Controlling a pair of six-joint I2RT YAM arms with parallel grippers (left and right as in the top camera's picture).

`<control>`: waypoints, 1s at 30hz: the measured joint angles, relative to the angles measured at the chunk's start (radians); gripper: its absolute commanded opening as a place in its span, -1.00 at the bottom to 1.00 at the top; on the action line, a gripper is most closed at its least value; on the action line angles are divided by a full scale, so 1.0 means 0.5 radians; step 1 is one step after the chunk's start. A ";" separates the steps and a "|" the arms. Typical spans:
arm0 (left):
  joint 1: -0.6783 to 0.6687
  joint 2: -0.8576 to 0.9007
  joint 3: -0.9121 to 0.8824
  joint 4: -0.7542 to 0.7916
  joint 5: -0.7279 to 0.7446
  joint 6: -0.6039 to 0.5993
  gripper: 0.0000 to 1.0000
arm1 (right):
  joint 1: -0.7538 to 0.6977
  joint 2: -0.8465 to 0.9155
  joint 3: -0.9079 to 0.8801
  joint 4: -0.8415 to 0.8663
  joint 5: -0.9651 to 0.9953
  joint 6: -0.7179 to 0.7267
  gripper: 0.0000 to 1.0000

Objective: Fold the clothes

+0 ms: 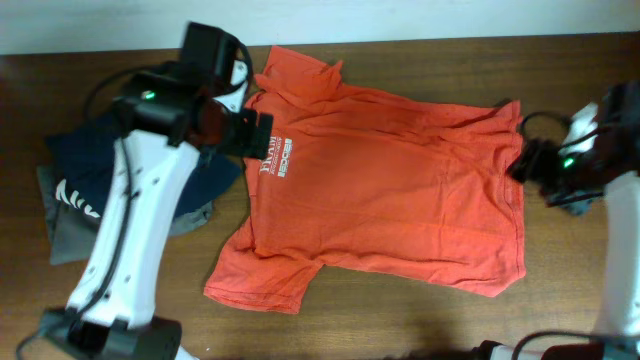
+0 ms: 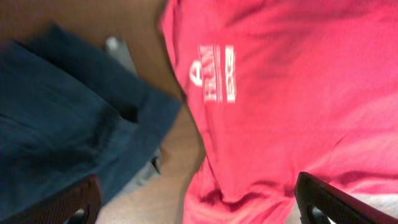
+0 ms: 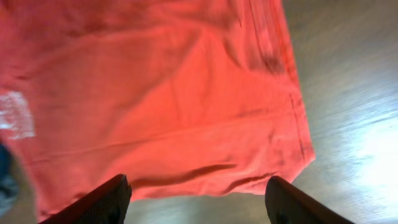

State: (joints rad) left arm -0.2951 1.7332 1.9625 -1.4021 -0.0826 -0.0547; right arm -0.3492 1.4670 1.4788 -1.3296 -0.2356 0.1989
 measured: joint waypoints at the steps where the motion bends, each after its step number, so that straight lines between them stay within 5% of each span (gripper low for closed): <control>1: 0.000 0.027 -0.063 0.004 0.004 -0.005 0.98 | 0.000 0.002 -0.130 0.084 0.002 0.001 0.48; 12: 0.000 0.072 -0.504 0.315 0.008 -0.030 0.98 | 0.000 0.027 -1.169 0.850 -0.013 0.022 0.47; 30: 0.002 0.072 -0.504 0.600 0.008 -0.038 0.98 | 0.000 0.027 -1.238 1.012 -0.111 0.063 0.49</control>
State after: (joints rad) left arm -0.2939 1.7695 1.7107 -1.1019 -0.0784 -0.0738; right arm -0.3492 1.4803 0.8597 -0.8234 -0.2909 0.2306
